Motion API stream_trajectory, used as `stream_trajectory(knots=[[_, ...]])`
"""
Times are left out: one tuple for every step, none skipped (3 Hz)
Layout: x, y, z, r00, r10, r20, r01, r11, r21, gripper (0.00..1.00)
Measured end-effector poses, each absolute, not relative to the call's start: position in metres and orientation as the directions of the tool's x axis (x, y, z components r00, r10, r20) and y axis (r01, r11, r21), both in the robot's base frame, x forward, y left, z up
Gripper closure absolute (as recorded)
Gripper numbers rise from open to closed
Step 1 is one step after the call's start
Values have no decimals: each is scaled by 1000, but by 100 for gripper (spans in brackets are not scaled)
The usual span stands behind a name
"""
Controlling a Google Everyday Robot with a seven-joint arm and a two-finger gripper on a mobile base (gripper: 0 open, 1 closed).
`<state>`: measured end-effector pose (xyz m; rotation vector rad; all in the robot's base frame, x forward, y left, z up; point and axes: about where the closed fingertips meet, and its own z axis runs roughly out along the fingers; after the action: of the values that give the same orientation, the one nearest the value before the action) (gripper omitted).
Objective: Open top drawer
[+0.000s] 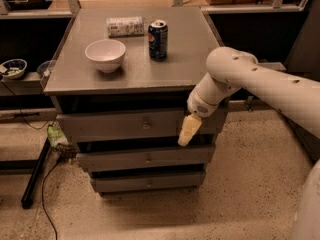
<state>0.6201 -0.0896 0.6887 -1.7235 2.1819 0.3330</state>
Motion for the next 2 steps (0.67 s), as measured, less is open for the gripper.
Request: stream_trajectory(knots=[[618, -88, 685, -206, -891, -404, -972, 233, -16, 0], [609, -88, 675, -217, -886, -411, -973, 229, 20, 0]])
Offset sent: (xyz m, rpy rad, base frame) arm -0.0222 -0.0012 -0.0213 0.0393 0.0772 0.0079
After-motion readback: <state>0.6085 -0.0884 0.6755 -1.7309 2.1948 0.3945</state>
